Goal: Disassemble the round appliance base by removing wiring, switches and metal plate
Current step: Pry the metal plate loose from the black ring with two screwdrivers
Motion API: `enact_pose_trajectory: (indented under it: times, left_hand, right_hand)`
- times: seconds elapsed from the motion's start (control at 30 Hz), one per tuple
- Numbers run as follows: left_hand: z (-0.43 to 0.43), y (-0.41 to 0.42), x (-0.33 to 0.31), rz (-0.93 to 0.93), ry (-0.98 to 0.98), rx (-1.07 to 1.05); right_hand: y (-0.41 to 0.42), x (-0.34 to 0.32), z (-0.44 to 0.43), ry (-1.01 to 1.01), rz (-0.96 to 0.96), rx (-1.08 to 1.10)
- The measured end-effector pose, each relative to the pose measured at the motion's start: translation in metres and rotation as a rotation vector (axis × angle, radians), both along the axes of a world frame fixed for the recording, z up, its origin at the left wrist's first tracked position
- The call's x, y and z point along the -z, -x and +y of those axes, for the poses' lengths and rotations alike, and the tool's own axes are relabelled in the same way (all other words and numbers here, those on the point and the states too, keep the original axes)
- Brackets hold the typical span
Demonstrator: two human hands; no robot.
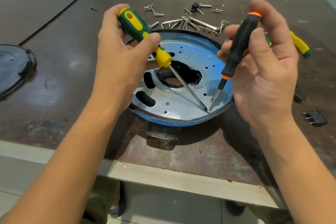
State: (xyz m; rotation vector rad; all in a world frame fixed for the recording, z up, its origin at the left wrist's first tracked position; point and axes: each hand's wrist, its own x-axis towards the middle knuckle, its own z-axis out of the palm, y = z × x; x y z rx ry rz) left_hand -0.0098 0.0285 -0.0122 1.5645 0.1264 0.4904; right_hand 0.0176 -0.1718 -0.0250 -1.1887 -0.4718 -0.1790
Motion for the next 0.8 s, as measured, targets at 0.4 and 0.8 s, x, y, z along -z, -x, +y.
enact_pose_trajectory:
  times: [0.4,0.8]
  left_hand:
    - [0.0001,0.0003,-0.0003,0.003,-0.016,-0.008]
    - [-0.0008,-0.0002,-0.0005,0.003,-0.008,-0.009]
  right_hand:
    - [0.0014,-0.0020,0.0004,-0.018,0.011,-0.003]
    - [0.0034,-0.0011,0.0032,0.077,-0.083,-0.011]
